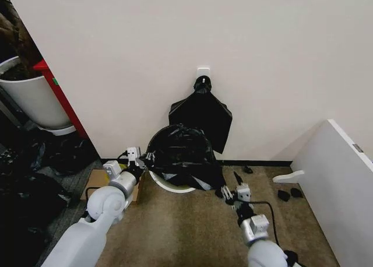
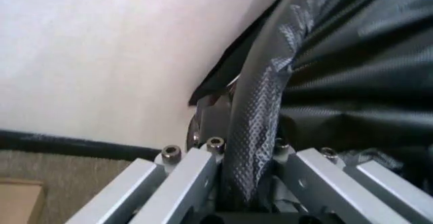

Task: Place the garbage bag over the trash bin.

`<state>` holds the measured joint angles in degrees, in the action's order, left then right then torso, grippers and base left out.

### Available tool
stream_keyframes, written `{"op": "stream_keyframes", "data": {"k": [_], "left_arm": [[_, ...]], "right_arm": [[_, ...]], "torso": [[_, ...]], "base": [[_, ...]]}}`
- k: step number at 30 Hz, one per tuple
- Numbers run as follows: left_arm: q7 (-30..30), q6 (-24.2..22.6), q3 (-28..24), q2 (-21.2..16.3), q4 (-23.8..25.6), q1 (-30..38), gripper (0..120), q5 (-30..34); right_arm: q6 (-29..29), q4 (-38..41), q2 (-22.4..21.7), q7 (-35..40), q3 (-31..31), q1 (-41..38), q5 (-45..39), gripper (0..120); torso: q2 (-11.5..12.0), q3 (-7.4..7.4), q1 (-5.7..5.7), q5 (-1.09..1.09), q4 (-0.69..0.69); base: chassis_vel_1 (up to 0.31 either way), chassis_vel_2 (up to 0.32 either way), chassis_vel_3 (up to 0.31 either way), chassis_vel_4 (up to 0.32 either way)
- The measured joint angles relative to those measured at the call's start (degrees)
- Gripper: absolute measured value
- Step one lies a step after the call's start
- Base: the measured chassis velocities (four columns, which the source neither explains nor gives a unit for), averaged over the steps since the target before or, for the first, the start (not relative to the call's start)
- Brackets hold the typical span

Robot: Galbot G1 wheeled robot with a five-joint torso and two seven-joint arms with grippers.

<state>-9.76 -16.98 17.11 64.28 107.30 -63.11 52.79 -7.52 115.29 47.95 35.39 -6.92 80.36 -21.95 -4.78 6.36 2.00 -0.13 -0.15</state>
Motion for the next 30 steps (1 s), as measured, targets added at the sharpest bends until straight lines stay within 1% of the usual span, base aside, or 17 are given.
{"op": "stream_keyframes", "data": {"k": [1,3,5,6,8,9,10,12,17,19,21,22,24,25,27,28,30], "left_arm": [[-0.5,-0.2,-0.1,0.2,-0.1,0.1,0,0.2],[-1.8,-1.0,-0.9,1.6,-0.4,0.0,0,0.4],[-1.9,-1.1,-1.0,1.8,-0.4,-0.2,0,0.4],[-2.0,-1.1,-1.0,2.3,-0.4,-0.6,0,0.4],[-2.1,-1.1,-1.1,2.7,-0.1,-1.3,0,0.3],[-2.1,-1.1,-1.1,2.7,-0.1,-1.3,0,0.3],[-2.2,-1.1,-1.1,2.9,0.3,-1.8,0,0.2],[-2.2,-1.1,-1.1,3.2,0.9,-2.7,0,0.1],[-2.2,-1.2,-1.4,3.3,1.4,-3.5,0,-0.4],[-2.2,-1.1,-1.5,3.3,1.7,-4.0,0,-0.8],[-2.2,-1.2,-1.6,3.3,2.0,-4.3,0,-1.1],[-2.2,-1.2,-1.6,3.3,2.0,-4.3,0,-1.1],[-2.2,-1.2,-1.6,3.3,2.1,-4.4,0,-1.3],[-2.1,-1.1,-1.6,3.4,2.1,-4.4,0,-1.3],[-2.1,-1.2,-1.7,3.5,2.3,-4.3,0,-1.4],[-2.1,-1.2,-1.7,3.5,2.3,-4.3,0,-1.4],[-2.2,-1.2,-1.7,3.7,2.5,-4.3,0,-1.4]], "right_arm": [[0.1,0.6,-0.4,0.2,0.0,0.5,-0.1,73],[-0.6,4.1,-3.2,0.3,-0.3,3.3,-0.3,85],[-1.2,4.2,-3.5,-0.2,-0.3,3.4,-0.2,88],[-3.6,4.0,-3.8,-2.3,-0.3,3.5,0.8,94],[-8.2,2.5,-3.7,-6.4,-0.3,3.3,3.9,99],[-8.2,2.5,-3.7,-6.4,-0.3,3.3,3.9,99],[-10.5,1.7,-3.2,-8.5,-0.3,2.7,6.5,100],[-12.1,1.0,-2.3,-10.5,-0.5,1.7,10.9,100],[-12.0,0.9,-1.2,-11.2,-1.0,0.3,11.2,100],[-12.1,0.9,-1.0,-11.9,-1.0,-0.3,9.8,93],[-12.4,0.9,-1.1,-12.6,-0.7,-0.6,8.9,82],[-12.4,0.9,-1.1,-12.6,-0.7,-0.6,8.9,82],[-11.8,0.8,-1.4,-12.6,-0.7,-0.6,8.4,74],[-11.7,0.9,-1.4,-12.6,-0.7,-0.6,8.3,74],[-11.1,0.6,-1.5,-12.5,-0.8,-0.6,8.5,60],[-11.1,0.6,-1.5,-12.5,-0.8,-0.6,8.5,60],[-10.8,0.3,-1.5,-12.3,-0.7,-0.6,9.5,52]], "torso": [[0.0,0.0,0.0,0.0,0.0],[0.0,0.0,0.0,-0.02,0.01],[0.0,0.0,0.0,-0.02,0.01],[0.0,0.0,0.0,-0.02,0.01],[0.0,0.0,0.0,-0.01,0.02],[0.0,0.0,0.0,-0.01,0.02],[0.0,0.0,0.0,0.0,0.02],[0.0,0.0,0.0,0.0,0.03],[0.0,0.0,0.0,0.0,0.03],[0.0,0.0,0.0,-0.01,0.03],[0.0,0.0,0.0,-0.02,0.03],[0.0,0.0,0.0,-0.02,0.03],[0.0,0.0,0.0,-0.02,0.02],[0.0,0.0,0.0,-0.02,0.02],[0.0,0.0,0.0,-0.02,0.02],[0.0,0.0,0.0,-0.02,0.02],[0.0,0.0,0.0,-0.02,0.02]], "base": [[0.0,0.0,0.0,0.0],[0.0,0.0,0.0,0.0],[0.0,0.0,0.0,0.0],[0.0,0.0,0.0,0.0],[0.0,0.0,0.0,0.0],[0.0,0.0,0.0,0.0],[0.0,0.0,0.0,0.0],[0.0,0.0,0.0,0.0],[0.0,0.0,0.0,0.0],[0.0,0.0,0.0,0.0],[0.0,0.0,0.0,0.0],[0.0,0.0,0.0,0.0],[0.0,0.0,0.0,0.0],[0.0,0.0,0.0,0.0],[0.0,0.0,0.0,0.0],[0.0,0.0,0.0,0.0],[0.0,0.0,0.0,0.0]]}}
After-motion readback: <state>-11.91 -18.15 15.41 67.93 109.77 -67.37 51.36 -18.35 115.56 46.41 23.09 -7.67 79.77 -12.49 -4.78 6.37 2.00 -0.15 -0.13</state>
